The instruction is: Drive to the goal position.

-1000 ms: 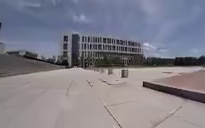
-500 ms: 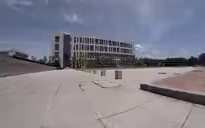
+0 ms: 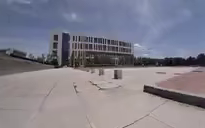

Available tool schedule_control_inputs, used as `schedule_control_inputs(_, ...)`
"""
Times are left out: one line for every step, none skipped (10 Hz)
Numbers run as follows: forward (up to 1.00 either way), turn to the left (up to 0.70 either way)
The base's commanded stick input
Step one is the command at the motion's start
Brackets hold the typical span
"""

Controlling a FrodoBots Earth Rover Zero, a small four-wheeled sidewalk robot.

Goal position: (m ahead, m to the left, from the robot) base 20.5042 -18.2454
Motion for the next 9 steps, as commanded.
schedule_control_inputs(0.69, 0.00)
schedule_control_inputs(0.69, 0.00)
schedule_control_inputs(0.69, -0.14)
schedule_control_inputs(0.69, -0.35)
schedule_control_inputs(0.69, -0.35)
schedule_control_inputs(0.69, -0.14)
schedule_control_inputs(0.69, 0.00)
schedule_control_inputs(0.69, 0.00)
schedule_control_inputs(0.69, -0.05)
